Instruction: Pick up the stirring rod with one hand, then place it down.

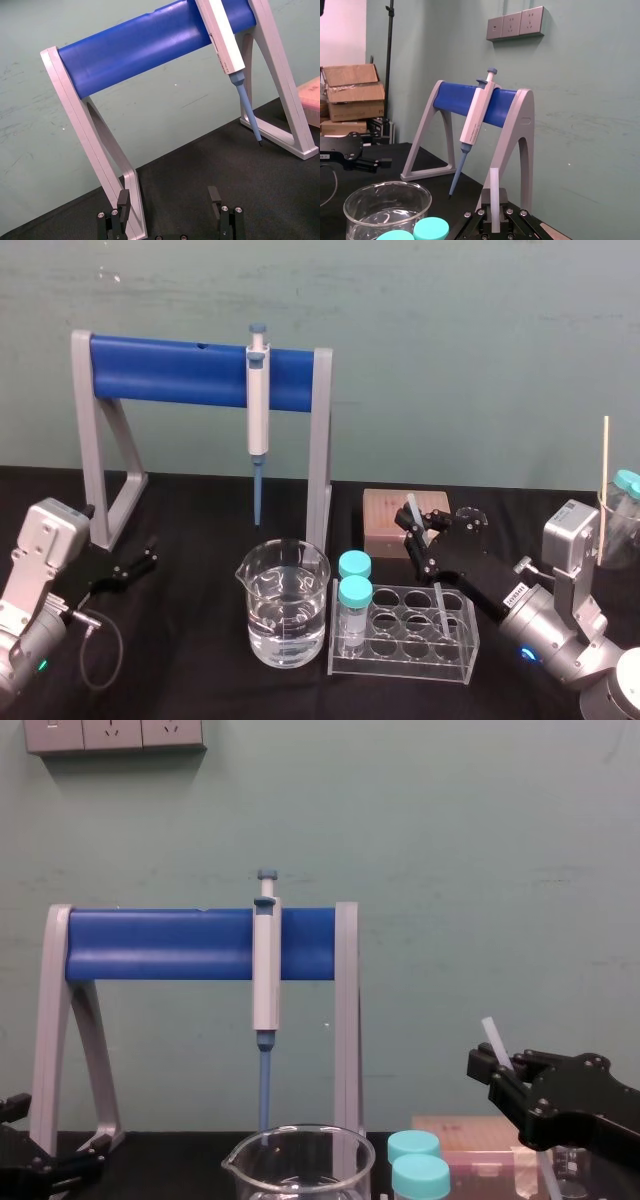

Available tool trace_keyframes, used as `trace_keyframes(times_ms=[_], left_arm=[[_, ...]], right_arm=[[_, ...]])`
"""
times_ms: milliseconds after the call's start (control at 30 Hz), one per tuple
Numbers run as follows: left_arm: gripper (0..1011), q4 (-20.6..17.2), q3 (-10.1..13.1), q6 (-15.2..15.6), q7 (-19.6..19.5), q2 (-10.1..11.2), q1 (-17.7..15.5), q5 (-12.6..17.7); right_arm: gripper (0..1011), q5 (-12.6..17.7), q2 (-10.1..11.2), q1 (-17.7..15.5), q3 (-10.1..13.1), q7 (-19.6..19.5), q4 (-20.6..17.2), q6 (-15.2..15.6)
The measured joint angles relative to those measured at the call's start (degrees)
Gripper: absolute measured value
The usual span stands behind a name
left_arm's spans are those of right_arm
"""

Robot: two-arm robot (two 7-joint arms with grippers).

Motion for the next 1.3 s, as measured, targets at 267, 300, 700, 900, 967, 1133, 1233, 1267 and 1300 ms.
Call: trace_keyframes(times_ms=[267,300,700,900,967,1133,1233,1267,1300], left_arm=[[1001,0.0,0.0,0.0,0.0,0.0,0.0,0.0],[1000,0.0,0.0,0.0,0.0,0.0,0.0,0.0],[1000,0.0,0.0,0.0,0.0,0.0,0.0,0.0],[1000,0.0,0.0,0.0,0.0,0.0,0.0,0.0],[1000,0.0,0.0,0.0,0.0,0.0,0.0,0.0],[1000,0.0,0.0,0.0,0.0,0.0,0.0,0.0],[1000,0.0,0.0,0.0,0.0,0.0,0.0,0.0],[1000,0.0,0.0,0.0,0.0,0.0,0.0,0.0],[1000,0.0,0.0,0.0,0.0,0.0,0.0,0.0]], right_arm=[[282,0.0,0.0,0.0,0.0,0.0,0.0,0.0],[312,0.0,0.0,0.0,0.0,0.0,0.0,0.0],[685,0.1,0.0,0.0,0.1,0.0,0.0,-0.1],[882,0.1,0.0,0.0,0.1,0.0,0.0,-0.1],[943,0.1,0.0,0.0,0.1,0.0,0.0,-0.1],[1000,0.1,0.0,0.0,0.1,0.0,0.0,-0.1],[1000,0.1,0.0,0.0,0.1,0.0,0.0,-0.1],[1000,0.1,0.0,0.0,0.1,0.0,0.0,-0.1],[1000,0.1,0.0,0.0,0.1,0.0,0.0,-0.1]])
